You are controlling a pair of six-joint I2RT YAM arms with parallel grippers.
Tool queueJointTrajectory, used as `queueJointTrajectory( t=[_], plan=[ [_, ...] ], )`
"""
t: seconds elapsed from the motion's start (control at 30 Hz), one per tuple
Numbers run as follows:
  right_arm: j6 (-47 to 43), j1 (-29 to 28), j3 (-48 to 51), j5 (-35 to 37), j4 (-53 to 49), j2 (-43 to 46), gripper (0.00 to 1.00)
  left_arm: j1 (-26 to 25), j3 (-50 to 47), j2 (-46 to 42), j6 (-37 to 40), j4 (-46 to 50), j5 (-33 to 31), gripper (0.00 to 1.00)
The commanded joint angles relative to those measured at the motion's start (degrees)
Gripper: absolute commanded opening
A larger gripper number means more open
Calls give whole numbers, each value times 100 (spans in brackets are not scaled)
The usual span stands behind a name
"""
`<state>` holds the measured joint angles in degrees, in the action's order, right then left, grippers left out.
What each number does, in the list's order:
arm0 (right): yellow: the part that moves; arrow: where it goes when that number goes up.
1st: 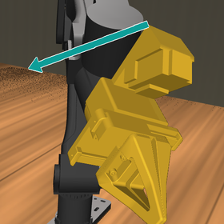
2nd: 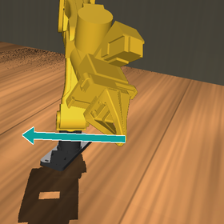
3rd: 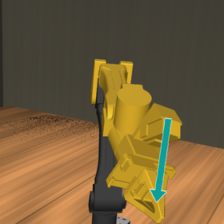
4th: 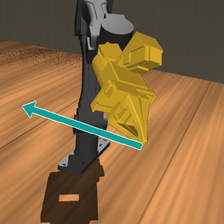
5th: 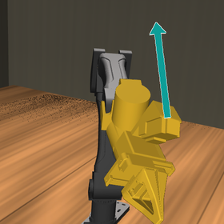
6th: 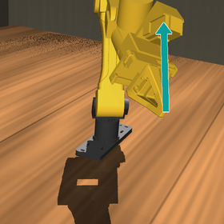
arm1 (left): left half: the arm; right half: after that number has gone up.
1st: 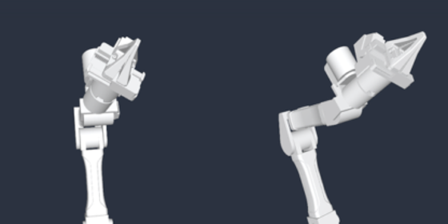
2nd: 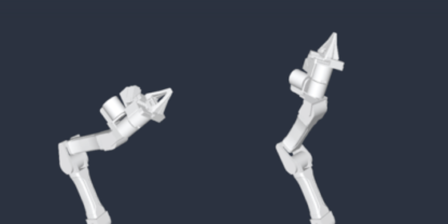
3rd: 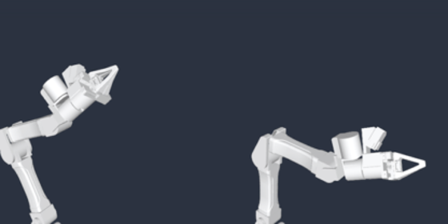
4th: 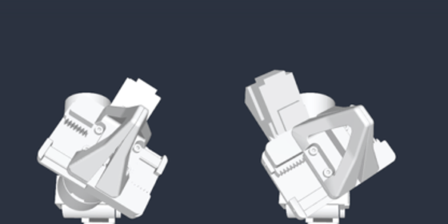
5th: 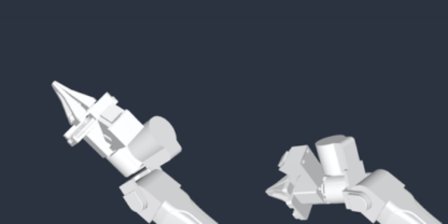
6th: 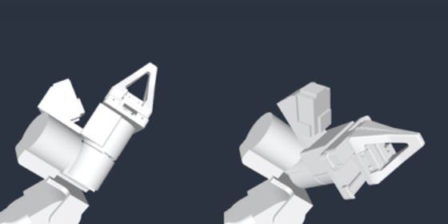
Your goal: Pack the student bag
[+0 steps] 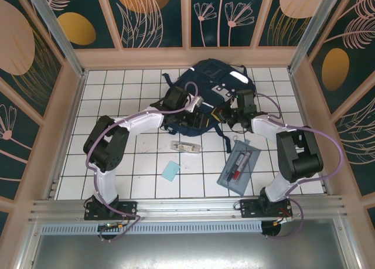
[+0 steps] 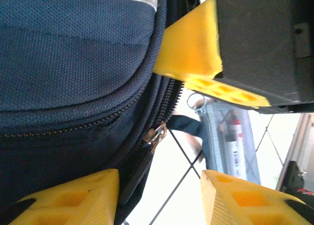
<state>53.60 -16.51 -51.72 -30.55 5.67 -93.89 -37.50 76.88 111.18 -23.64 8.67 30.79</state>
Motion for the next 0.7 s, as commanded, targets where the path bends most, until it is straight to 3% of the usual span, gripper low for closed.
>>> queueJointTrajectory(
  t=[0.0, 0.33, 0.67],
  plan=[
    [-146, -6, -380, -22, 402, -11, 0, -34, 108, 187, -11, 827, -1030, 51],
    [-105, -83, -408, -6, 417, 42, 0, -65, 924, 713, -106, 1086, -1928, 38],
    [-64, -97, -361, -92, 503, 61, 0, -74, 783, 787, -199, 923, -2197, 14]
  ],
)
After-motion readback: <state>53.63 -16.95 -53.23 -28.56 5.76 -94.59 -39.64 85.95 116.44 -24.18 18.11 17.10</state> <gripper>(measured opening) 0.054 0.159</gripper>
